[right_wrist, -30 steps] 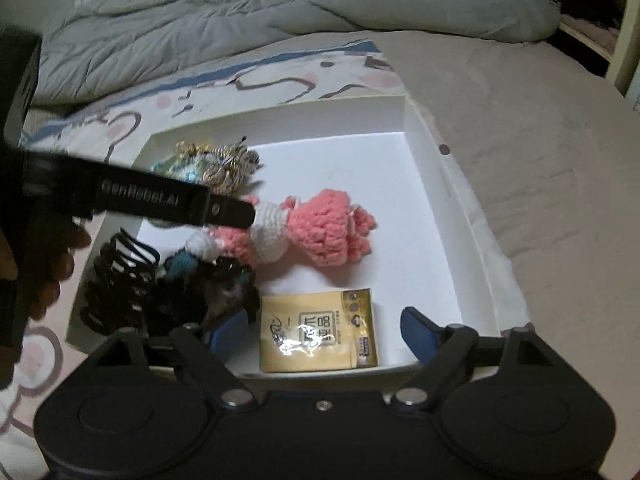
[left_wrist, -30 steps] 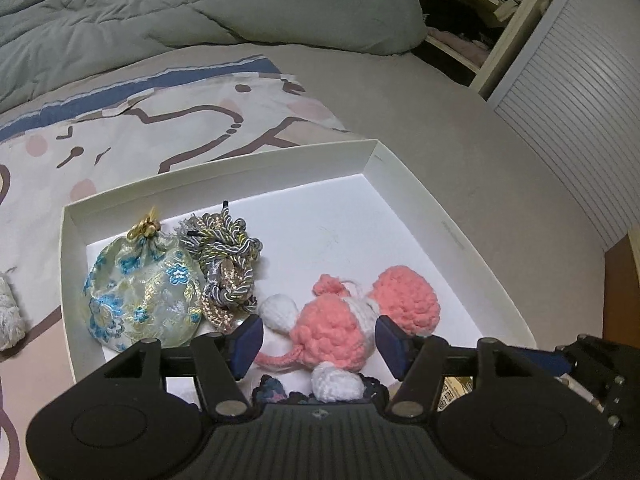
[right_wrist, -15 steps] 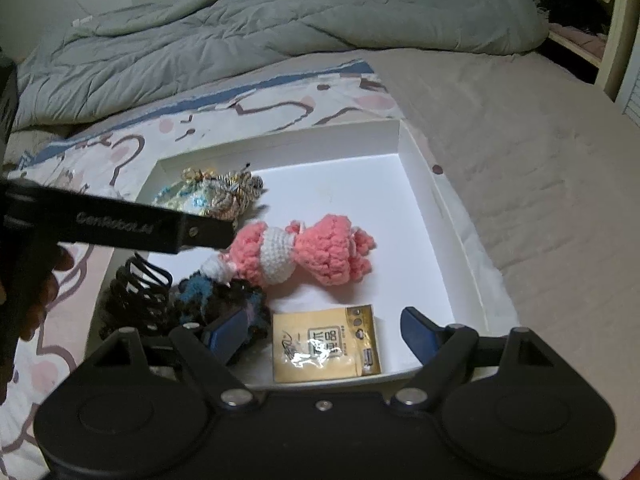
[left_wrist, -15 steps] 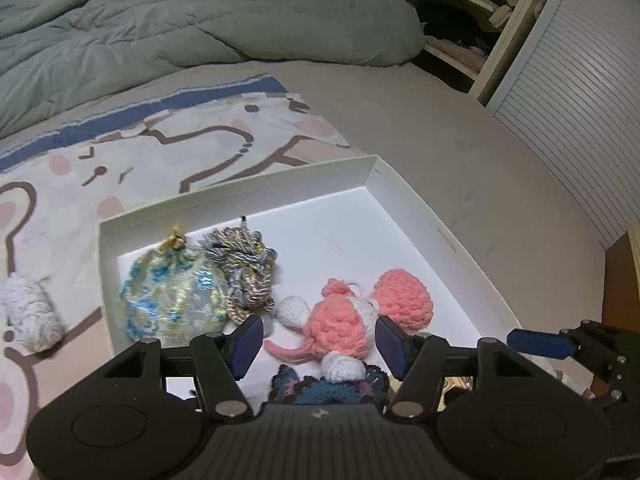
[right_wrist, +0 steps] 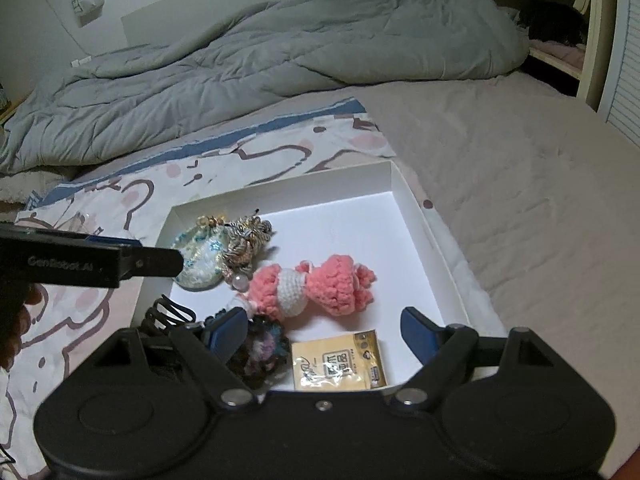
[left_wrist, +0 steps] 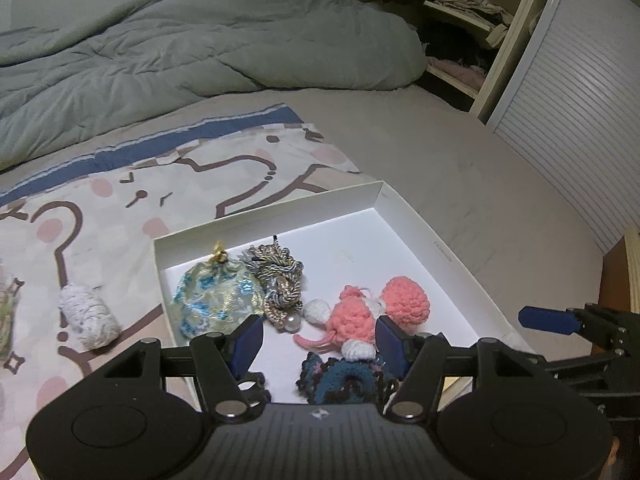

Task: Organize objects
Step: 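Move both tools back from the box toward the remaining items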

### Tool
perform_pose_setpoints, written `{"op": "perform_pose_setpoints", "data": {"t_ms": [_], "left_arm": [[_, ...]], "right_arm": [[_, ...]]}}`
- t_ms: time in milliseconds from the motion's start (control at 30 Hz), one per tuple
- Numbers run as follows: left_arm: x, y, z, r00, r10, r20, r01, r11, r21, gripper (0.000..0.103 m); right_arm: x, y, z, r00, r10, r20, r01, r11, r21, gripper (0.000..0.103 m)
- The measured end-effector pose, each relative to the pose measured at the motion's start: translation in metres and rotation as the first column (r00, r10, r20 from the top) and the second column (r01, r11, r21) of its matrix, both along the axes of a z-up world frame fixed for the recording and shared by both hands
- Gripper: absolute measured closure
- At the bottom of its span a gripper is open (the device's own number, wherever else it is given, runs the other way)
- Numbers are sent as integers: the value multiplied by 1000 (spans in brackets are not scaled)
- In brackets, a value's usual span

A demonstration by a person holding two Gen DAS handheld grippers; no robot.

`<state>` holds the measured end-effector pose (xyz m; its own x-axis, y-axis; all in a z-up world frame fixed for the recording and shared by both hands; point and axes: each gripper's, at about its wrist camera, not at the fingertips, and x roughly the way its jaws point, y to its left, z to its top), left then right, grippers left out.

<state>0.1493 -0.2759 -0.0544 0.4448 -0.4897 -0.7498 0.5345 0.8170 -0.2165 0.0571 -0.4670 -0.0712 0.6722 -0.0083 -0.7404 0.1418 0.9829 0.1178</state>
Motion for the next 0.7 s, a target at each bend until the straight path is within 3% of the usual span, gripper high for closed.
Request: {"op": "perform_pose_setpoints", "data": {"t_ms": [400,567,700], "left_arm": [[-16,39,18,999,34,38,-35,999,9,15],[-20,55,19,998,48,47,-48,999,9,1],[-22,61,19,997,50,54,-51,999,16,0]], "right_arm": [[-11,6,16,999,-12,48,12,1000,2,18],[-14,5,18,998,-37,54,37,999,-11,12],[-16,5,19,997,-47,55,47,999,-12,7]]}}
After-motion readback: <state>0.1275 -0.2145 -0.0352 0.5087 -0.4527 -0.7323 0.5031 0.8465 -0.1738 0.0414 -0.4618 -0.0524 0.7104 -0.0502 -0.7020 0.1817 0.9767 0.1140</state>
